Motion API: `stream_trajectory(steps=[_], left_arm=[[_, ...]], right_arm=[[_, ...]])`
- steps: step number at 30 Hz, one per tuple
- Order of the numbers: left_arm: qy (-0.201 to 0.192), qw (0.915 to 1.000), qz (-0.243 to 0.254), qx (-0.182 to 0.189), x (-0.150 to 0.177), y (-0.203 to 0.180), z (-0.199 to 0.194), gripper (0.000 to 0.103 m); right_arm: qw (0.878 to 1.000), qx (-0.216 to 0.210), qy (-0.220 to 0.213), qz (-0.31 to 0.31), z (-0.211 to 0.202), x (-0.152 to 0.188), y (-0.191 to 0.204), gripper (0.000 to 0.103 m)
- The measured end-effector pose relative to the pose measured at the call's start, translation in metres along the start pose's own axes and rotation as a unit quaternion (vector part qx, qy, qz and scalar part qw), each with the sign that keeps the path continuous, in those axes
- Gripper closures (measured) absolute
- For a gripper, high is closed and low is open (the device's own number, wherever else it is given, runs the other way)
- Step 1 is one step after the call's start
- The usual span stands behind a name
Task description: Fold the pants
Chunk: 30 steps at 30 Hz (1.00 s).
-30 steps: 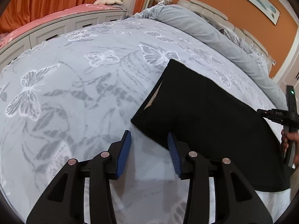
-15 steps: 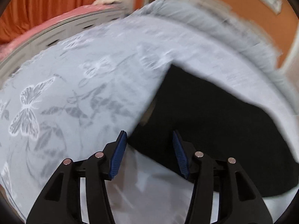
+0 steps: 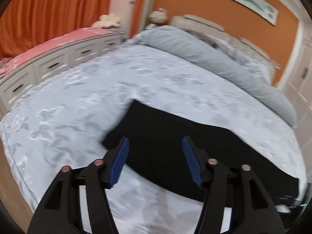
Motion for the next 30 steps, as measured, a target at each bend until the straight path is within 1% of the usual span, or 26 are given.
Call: stream_trajectory(steps=[2,3,5,6,7,8,9,10,11,12,14,15,16,19,20,21,22,23,24,25,26,27,28,29,30], left_arm=[[0.021,0.9993,0.001,0.031,0.020,-0.038,-0.009,0.040],[0.034,0.9984,0.003,0.045,0.031,-0.053,-0.012,0.040],[0.062,0.9958,0.007,0.067,0.054,-0.081,-0.011,0.040],[0.072,0.9949,0.009,0.071,0.063,-0.091,-0.008,0.040],[0.081,0.9943,0.012,0.068,0.072,-0.098,-0.002,0.040],[0.091,0.9939,0.013,0.060,0.083,-0.105,0.008,0.040],[0.099,0.9936,0.012,0.052,0.091,-0.106,0.016,0.040],[0.106,0.9931,0.008,0.048,0.099,-0.108,0.024,0.040],[0.109,0.9926,0.008,0.053,0.107,-0.111,0.032,0.040],[0.115,0.9925,0.010,0.039,0.115,-0.110,0.041,0.040],[0.133,0.9906,0.007,0.030,0.128,-0.103,0.054,0.040],[0.142,0.9894,0.008,0.026,0.132,-0.103,0.060,0.040],[0.149,0.9886,0.013,0.015,0.137,-0.101,0.067,0.040],[0.160,0.9855,0.045,-0.036,0.150,-0.087,0.085,0.040],[0.162,0.9827,0.065,-0.061,0.155,-0.081,0.090,0.040],[0.165,0.9799,0.081,-0.076,0.160,-0.077,0.093,0.040],[0.166,0.9784,0.094,-0.081,0.164,-0.075,0.094,0.038],[0.157,0.9771,0.115,-0.086,0.166,-0.075,0.092,0.038],[0.152,0.9756,0.131,-0.090,0.167,-0.076,0.091,0.038],[0.149,0.9741,0.143,-0.092,0.168,-0.076,0.091,0.036],[0.149,0.9734,0.148,-0.092,0.168,-0.074,0.091,0.035],[0.149,0.9734,0.148,-0.091,0.169,-0.071,0.091,0.032],[0.152,0.9734,0.146,-0.089,0.168,-0.069,0.091,0.028],[0.159,0.9737,0.139,-0.085,0.167,-0.066,0.092,0.026],[0.163,0.9741,0.133,-0.083,0.168,-0.064,0.092,0.021]], right_arm=[[1.000,-0.009,0.002,-0.002,0.008,-0.002,0.007,0.098],[1.000,-0.015,0.000,0.005,0.006,-0.004,0.007,0.098],[0.999,-0.027,-0.016,-0.014,-0.014,-0.008,0.015,0.098],[0.999,-0.044,-0.008,-0.024,-0.016,-0.001,0.020,0.098],[0.998,-0.060,0.014,-0.020,-0.011,0.010,0.021,0.101],[0.997,-0.064,0.046,-0.014,-0.001,0.026,0.021,0.101],[0.997,-0.060,0.053,-0.013,0.001,0.031,0.021,0.101],[0.997,-0.067,0.039,-0.004,-0.008,0.028,0.021,0.099],[0.997,-0.078,0.024,0.007,-0.016,0.021,0.020,0.096],[0.995,-0.096,-0.016,0.027,-0.031,0.005,0.018,0.096],[0.989,-0.117,-0.067,0.057,-0.048,-0.018,0.013,0.096],[0.987,-0.117,-0.087,0.072,-0.052,-0.032,0.008,0.096],[0.985,-0.101,-0.103,0.093,-0.050,-0.047,-0.002,0.096],[0.982,-0.073,-0.107,0.137,-0.024,-0.076,-0.024,0.096],[0.981,-0.066,-0.101,0.149,-0.009,-0.085,-0.030,0.096],[0.981,-0.065,-0.095,0.153,0.004,-0.092,-0.034,0.096],[0.982,-0.064,-0.083,0.157,0.023,-0.098,-0.035,0.096],[0.983,-0.069,-0.066,0.156,0.045,-0.102,-0.034,0.096],[0.984,-0.071,-0.054,0.156,0.058,-0.102,-0.033,0.098],[0.985,-0.060,-0.033,0.156,0.081,-0.100,-0.043,0.103],[0.982,-0.070,-0.048,0.168,0.088,-0.101,-0.052,0.103],[0.974,-0.088,-0.064,0.201,0.087,-0.102,-0.064,0.103],[0.968,-0.088,-0.066,0.227,0.085,-0.103,-0.074,0.103],[0.965,-0.075,-0.068,0.242,0.082,-0.105,-0.080,0.103],[0.965,-0.058,-0.073,0.246,0.075,-0.107,-0.087,0.095]])
Point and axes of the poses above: each gripper's, at about its wrist camera, not at the fingertips, and z roughly the way its jaws point, y to its left, x to its underside, the point moved 10 cm from there along z, roughly the way its jaws point, and after that the axes turned 11 degrees about -z, right-handed, at the moved point
